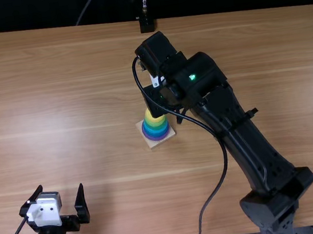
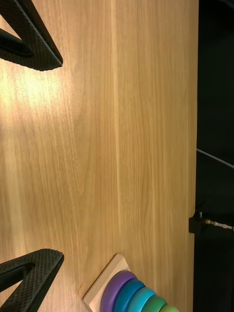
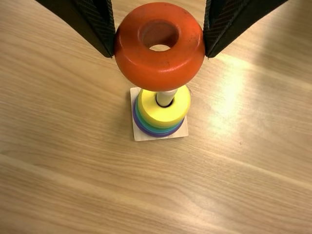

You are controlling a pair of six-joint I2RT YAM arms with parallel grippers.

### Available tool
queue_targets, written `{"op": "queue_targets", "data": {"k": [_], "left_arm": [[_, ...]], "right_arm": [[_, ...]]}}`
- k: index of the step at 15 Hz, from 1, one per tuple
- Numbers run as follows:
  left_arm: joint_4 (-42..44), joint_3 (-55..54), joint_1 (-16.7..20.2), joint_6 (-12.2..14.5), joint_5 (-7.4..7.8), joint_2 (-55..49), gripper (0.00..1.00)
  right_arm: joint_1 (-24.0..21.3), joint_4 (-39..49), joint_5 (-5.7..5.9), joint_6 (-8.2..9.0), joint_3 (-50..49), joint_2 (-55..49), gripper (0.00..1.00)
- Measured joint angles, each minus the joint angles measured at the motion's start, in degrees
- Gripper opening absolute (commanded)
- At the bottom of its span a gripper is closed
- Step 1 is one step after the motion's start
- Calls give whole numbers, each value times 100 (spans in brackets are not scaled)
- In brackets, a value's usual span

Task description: Build the Hanoi tower: stack the rings onto the peg from bottom to top in this color order: purple, dark blue, light blue, dark green, light green, yellow, orange.

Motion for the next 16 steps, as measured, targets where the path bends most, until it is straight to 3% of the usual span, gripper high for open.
{"op": "queue_targets", "data": {"k": [16], "left_arm": [[-2, 0, 0, 2, 2, 0, 100]], "right_arm": [[299, 37, 4, 15, 28, 337, 0]]}}
